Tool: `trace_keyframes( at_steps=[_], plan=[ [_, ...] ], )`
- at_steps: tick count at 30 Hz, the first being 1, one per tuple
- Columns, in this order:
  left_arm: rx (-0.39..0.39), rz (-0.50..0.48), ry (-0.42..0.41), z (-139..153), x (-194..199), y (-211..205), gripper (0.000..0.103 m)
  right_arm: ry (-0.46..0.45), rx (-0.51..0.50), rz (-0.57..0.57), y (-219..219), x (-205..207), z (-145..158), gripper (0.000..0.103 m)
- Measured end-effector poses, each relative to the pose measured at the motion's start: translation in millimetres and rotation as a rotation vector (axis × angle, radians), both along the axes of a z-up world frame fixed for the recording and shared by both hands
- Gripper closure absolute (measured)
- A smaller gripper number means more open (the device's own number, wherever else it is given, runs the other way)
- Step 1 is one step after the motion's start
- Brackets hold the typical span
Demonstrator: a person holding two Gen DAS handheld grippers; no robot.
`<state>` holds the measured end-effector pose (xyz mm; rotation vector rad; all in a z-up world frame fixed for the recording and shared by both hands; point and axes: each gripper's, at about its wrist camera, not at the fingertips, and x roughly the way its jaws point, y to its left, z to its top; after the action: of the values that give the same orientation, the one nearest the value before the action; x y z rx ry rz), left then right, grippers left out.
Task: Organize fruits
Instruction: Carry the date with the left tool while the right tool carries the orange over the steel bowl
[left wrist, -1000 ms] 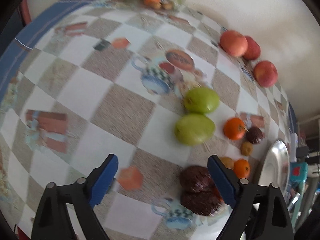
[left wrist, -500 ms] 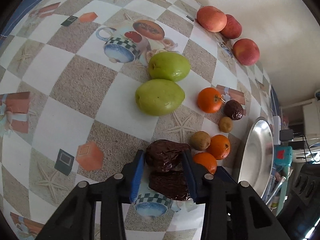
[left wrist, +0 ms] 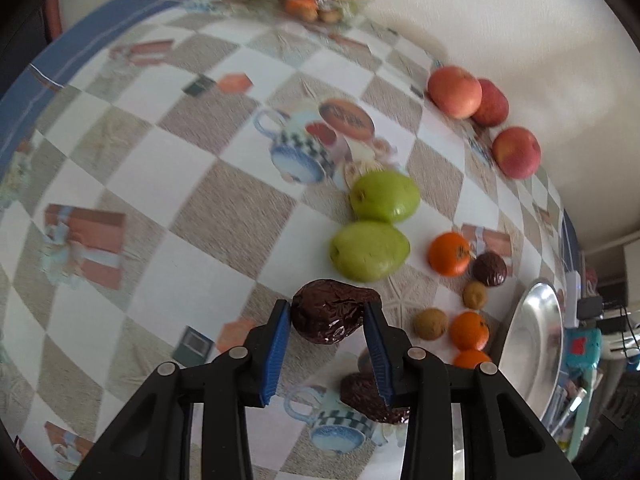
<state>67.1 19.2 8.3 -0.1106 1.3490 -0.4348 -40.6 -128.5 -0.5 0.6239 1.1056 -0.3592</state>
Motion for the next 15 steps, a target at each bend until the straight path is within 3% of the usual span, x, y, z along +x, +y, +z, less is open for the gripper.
trace_keyframes(
  at_steps=[4, 7, 11, 15],
  plan=[
    [-0.022, -0.013, -0.049, 11.7, -1.8, -3.4, 0.063, -0.001, -0.048, -0.031, -6.1, -10.0, 11.5, 0.064],
    [-0.062, -0.084, -0.077, 19.2, -12.3, -20.2, 0.063, -0.022, -0.058, -0.066, -15.6, -21.5, 22.5, 0.064],
    [-0.112, -0.173, -0.059, 18.3, -29.0, -43.9, 0.063, -0.044, -0.093, -0.145, -35.3, -41.9, 38.3, 0.069],
    [-0.09, -0.204, -0.043, 13.8, -42.1, -53.6, 0.063, -0.015, -0.138, -0.264, -65.7, -72.3, 43.0, 0.069]
  ],
)
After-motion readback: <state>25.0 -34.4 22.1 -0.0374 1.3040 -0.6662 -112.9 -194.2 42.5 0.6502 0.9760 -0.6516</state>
